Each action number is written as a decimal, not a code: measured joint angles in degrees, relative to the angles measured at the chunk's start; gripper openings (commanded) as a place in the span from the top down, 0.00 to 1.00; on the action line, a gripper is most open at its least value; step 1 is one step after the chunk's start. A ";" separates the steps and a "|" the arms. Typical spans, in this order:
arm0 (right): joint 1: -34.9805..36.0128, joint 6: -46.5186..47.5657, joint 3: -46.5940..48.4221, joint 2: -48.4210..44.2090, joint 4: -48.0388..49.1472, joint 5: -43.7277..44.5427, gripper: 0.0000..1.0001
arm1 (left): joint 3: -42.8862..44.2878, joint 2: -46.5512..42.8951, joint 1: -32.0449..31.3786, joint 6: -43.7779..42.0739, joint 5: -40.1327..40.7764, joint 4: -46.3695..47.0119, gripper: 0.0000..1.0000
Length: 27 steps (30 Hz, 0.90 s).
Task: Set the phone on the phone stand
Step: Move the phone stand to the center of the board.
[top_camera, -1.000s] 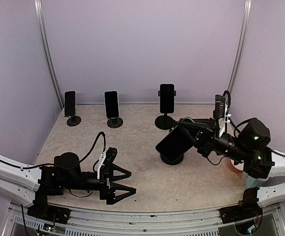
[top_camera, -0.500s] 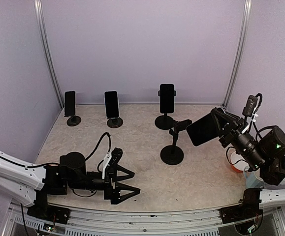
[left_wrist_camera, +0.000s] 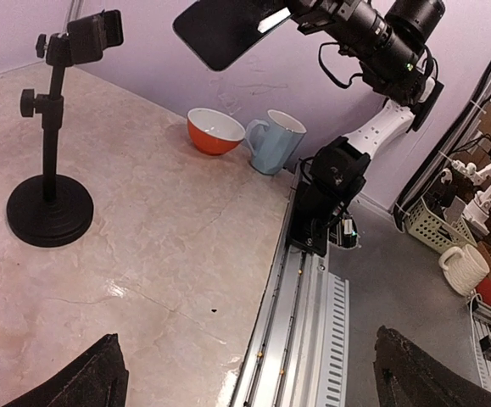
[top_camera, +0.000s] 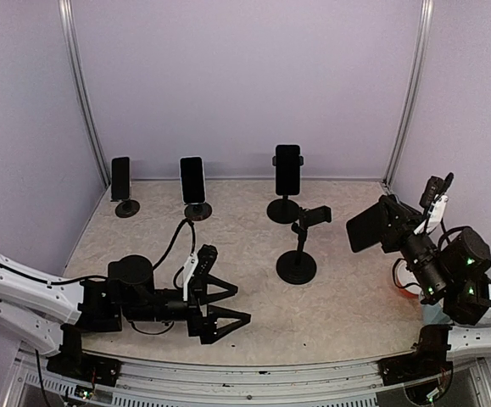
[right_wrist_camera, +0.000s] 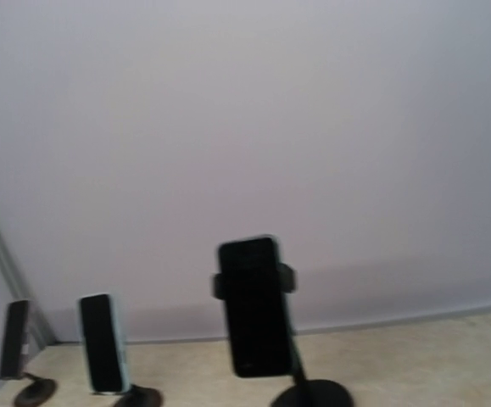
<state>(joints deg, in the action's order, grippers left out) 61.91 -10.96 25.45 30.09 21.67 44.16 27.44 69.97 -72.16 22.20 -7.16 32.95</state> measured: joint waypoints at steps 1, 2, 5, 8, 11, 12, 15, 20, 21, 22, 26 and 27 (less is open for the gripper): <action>-0.39 -0.04 -0.44 0.00 0.15 0.55 1.00 | 0.55 0.20 0.15 -0.37 0.24 0.04 0.01; -1.07 -0.24 -0.83 0.02 0.37 0.90 1.00 | 1.16 0.44 0.35 -0.72 0.42 0.04 0.01; -4.68 -1.86 -1.25 0.24 0.02 0.33 1.00 | 3.08 1.36 1.44 -1.60 0.50 0.13 0.01; -11.17 -5.64 -1.18 1.53 -1.64 -3.13 1.00 | 5.86 3.65 3.67 -2.05 0.09 0.46 0.01; -16.55 -9.73 -1.16 3.78 -3.39 -7.69 1.00 | 8.94 6.45 5.68 -2.14 -0.59 0.57 0.01; -18.25 -11.30 -1.16 4.66 -3.96 -9.57 1.00 | 10.03 7.45 6.34 -2.14 -1.01 0.57 0.01; -21.97 -15.02 -1.25 7.08 -5.68 -14.84 1.00 | 13.73 10.88 8.04 -2.16 -2.34 0.48 0.01; -26.95 -19.26 -1.31 9.51 -6.10 -22.53 1.00 | 19.89 15.78 10.05 -2.40 -4.94 0.42 0.01; -27.67 -20.09 -1.33 10.01 -6.10 -24.02 1.00 | 21.40 16.94 10.40 -2.45 -5.64 0.31 0.01; -28.30 -20.76 -1.40 10.54 -6.08 -25.44 1.00 | 22.97 18.14 10.67 -2.54 -6.19 0.26 0.01; -30.60 -23.06 -1.86 12.39 -6.05 -30.60 1.00 | 29.24 23.02 11.58 -2.67 -8.66 -0.46 0.03; -31.17 -23.56 -2.01 12.90 -6.01 -31.89 1.00 | 30.69 24.22 11.80 -2.69 -9.20 -0.76 0.04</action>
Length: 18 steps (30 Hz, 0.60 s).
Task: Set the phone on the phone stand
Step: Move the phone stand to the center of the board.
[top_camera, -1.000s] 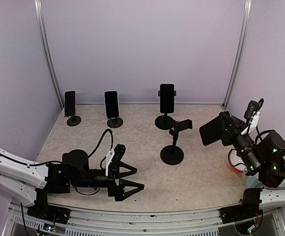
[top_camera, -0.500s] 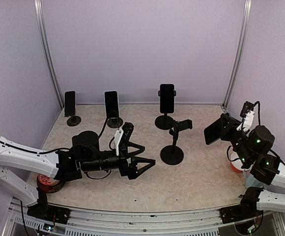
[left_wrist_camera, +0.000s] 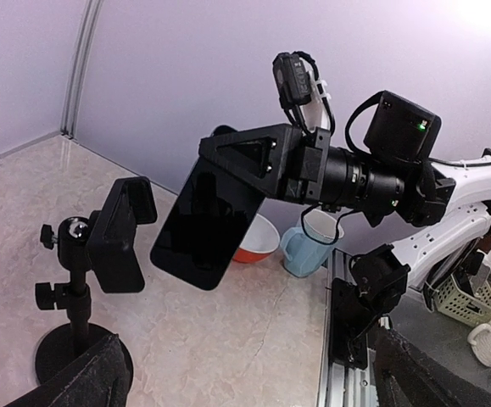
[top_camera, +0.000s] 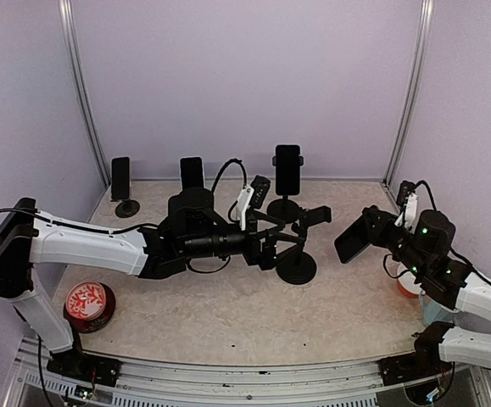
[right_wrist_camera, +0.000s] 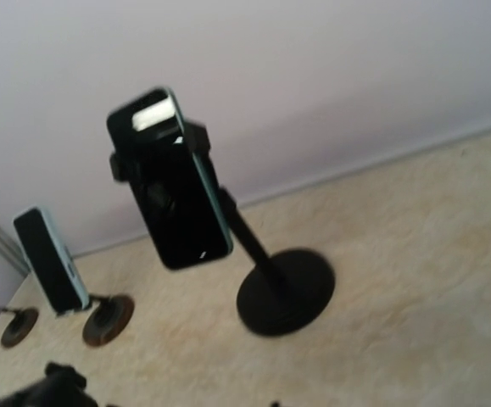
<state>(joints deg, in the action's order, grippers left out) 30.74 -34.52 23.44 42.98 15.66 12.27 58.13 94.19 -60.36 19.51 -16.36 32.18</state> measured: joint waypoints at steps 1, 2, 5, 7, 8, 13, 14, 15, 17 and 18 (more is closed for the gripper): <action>-0.57 -0.44 -0.15 0.46 0.02 -1.31 1.00 | 1.49 1.18 0.24 -0.07 -0.52 -0.39 0.04; -1.16 -0.94 -0.28 0.92 0.04 -2.60 1.00 | 2.56 2.12 0.39 -0.04 -0.94 -0.76 0.05; -2.95 -2.08 -0.85 2.23 0.13 -6.45 1.00 | 6.27 5.42 1.20 -0.04 -2.60 -1.79 0.09; -4.07 -2.89 -1.25 2.97 0.22 -8.81 1.00 | 7.74 6.99 1.75 0.04 -3.19 -2.14 0.10; -4.42 -3.08 -1.44 3.10 0.28 -9.53 1.00 | 8.28 7.65 2.08 0.13 -3.48 -2.27 0.11; -4.96 -4.09 -2.08 3.15 0.39 -12.68 1.00 | 9.44 9.77 4.17 0.22 -4.96 -3.10 0.14; -5.01 -4.15 -2.10 3.13 0.44 -13.00 1.00 | 9.66 10.10 4.50 0.24 -5.16 -3.19 0.15; -5.05 -4.20 -2.10 3.06 0.44 -13.40 1.00 | 9.97 10.60 5.09 0.22 -5.60 -3.21 0.16; -5.05 -4.33 -2.10 2.84 0.44 -13.84 1.00 | 10.51 11.37 5.97 0.37 -6.21 -3.37 0.18; -5.05 -4.37 -2.12 2.69 0.44 -13.99 1.00 | 10.91 11.82 6.38 0.39 -6.62 -3.41 0.18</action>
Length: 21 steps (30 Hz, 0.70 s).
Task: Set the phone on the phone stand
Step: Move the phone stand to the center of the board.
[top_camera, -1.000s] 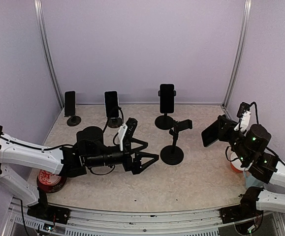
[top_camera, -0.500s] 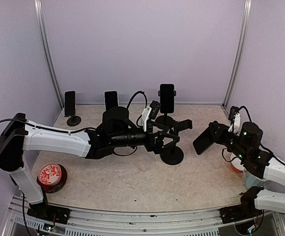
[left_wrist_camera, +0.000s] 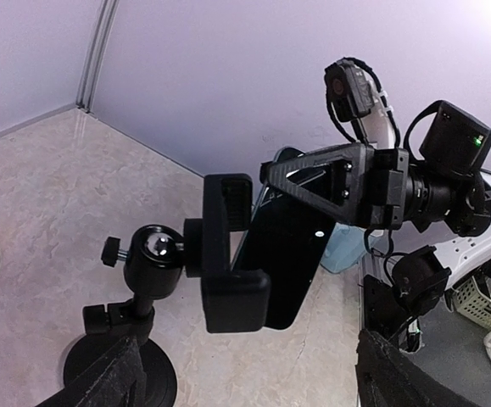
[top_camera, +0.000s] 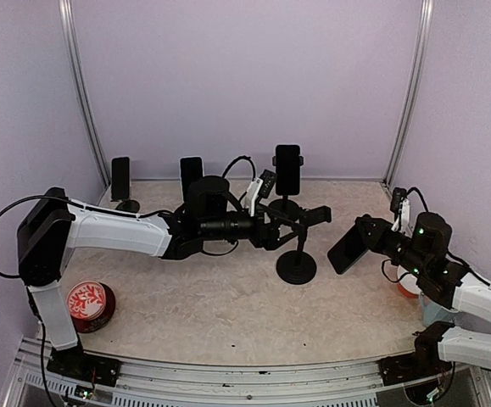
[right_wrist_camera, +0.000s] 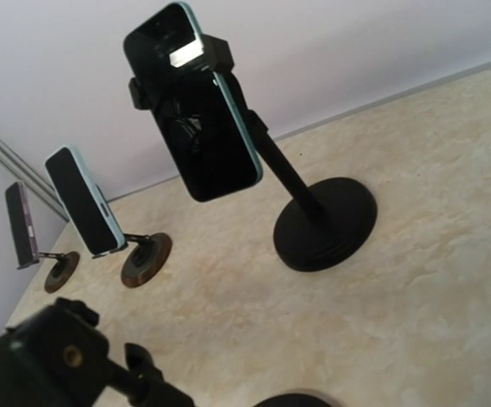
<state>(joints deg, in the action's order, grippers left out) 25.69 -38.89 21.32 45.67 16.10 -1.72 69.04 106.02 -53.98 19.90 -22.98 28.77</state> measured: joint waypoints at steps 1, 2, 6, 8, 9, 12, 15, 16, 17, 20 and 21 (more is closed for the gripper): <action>0.00 -0.04 -0.04 -0.22 0.00 -0.11 1.00 | 0.50 0.44 0.35 0.02 -0.46 -0.22 0.18; 0.00 -0.13 -0.11 -0.44 0.02 -0.26 1.00 | 1.09 0.94 0.68 0.00 -0.85 -0.42 0.18; 0.00 -0.28 -0.52 -0.94 0.04 -0.50 1.00 | 4.46 3.21 1.05 -0.04 -2.08 -1.44 0.19; 0.00 -0.44 -0.68 -1.11 0.02 -0.59 1.00 | 5.73 4.20 1.05 -0.04 -2.60 -1.49 0.21; 0.00 -0.46 -0.70 -1.14 0.02 -0.61 1.00 | 6.14 4.57 1.05 -0.04 -2.82 -1.55 0.22; 0.00 -0.66 -1.01 -1.53 0.02 -0.63 1.00 | 6.82 5.42 1.05 0.02 -3.37 -1.79 0.25; 0.00 -0.85 -1.40 -1.75 0.02 -0.66 1.00 | 7.85 6.71 1.09 -0.02 -3.67 -1.97 0.30; 0.00 -0.90 -1.49 -1.75 0.02 -0.66 1.00 | 8.15 7.13 1.14 0.04 -3.74 -2.03 0.31; 0.00 -0.90 -1.55 -1.75 0.02 -0.68 1.00 | 8.35 7.50 1.18 0.07 -3.78 -2.03 0.34; 0.00 -0.94 -1.57 -1.75 0.02 -0.68 1.00 | 8.39 8.26 1.38 0.57 -3.98 -2.01 0.45; -0.02 -0.96 -1.57 -1.77 0.02 -0.68 1.00 | 8.39 8.48 1.46 0.66 -4.07 -2.01 0.48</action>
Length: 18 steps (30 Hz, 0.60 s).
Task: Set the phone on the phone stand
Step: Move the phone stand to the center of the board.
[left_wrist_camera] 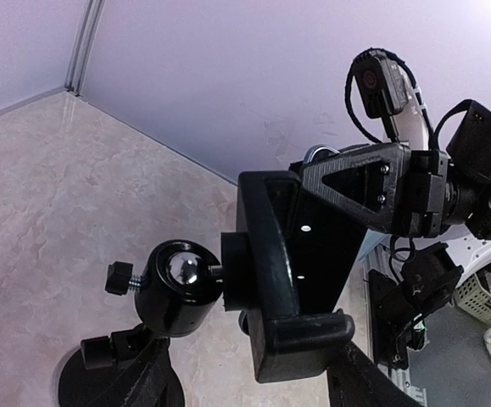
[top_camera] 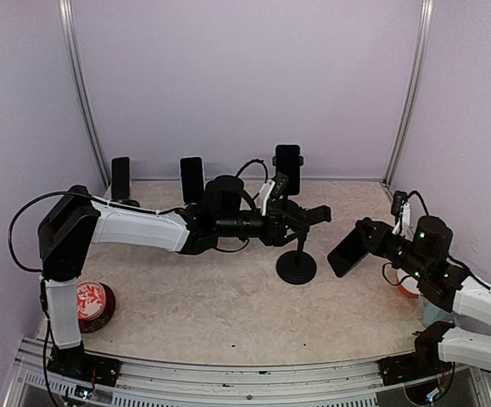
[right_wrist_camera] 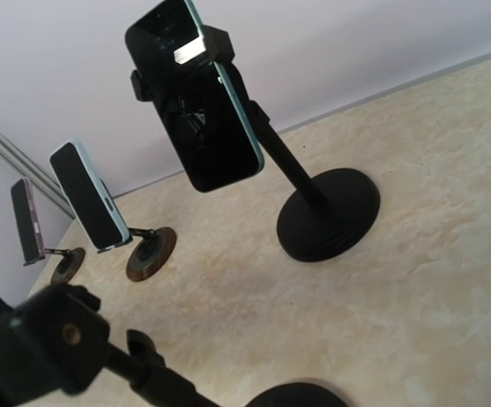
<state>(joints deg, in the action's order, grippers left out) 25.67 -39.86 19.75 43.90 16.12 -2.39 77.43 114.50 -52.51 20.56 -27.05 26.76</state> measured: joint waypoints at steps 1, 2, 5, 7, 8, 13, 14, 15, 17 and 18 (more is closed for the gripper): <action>0.02 0.00 0.00 0.02 0.00 0.02 1.00 | 0.04 0.22 0.11 0.17 -0.22 0.09 0.51; 0.02 0.00 0.00 0.02 0.00 0.02 1.00 | 0.17 0.33 0.20 0.15 -0.50 0.15 0.53; 0.02 0.00 -0.11 0.02 0.00 0.04 1.00 | 1.05 0.63 0.28 0.22 -1.20 0.20 0.52; 0.00 0.02 -0.28 0.02 0.00 0.04 1.00 | 1.60 0.76 0.33 0.22 -1.53 0.22 0.48; 0.00 0.02 -0.37 0.00 0.00 0.04 1.00 | 1.73 0.81 0.33 0.24 -1.62 0.26 0.46; 0.00 0.02 -0.66 0.02 0.00 0.04 1.00 | 1.79 0.96 0.42 0.35 -2.12 0.74 0.47; 0.00 0.02 -0.66 0.02 0.00 0.04 1.00 | 1.79 1.03 0.42 0.37 -2.16 0.85 0.47; 0.00 0.00 -0.66 0.00 0.00 0.04 1.00 | 1.79 1.07 0.44 0.37 -2.27 0.94 0.48; 0.00 0.02 -0.66 0.00 0.00 0.04 1.00 | 1.79 1.14 0.46 0.39 -2.45 1.07 0.48; 0.00 0.02 -0.66 0.00 0.00 0.04 1.00 | 1.79 1.14 0.46 0.39 -2.58 1.11 0.48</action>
<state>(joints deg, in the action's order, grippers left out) 25.67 -39.83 19.09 43.90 16.12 -2.35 79.22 115.63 -52.05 20.95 -29.63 27.88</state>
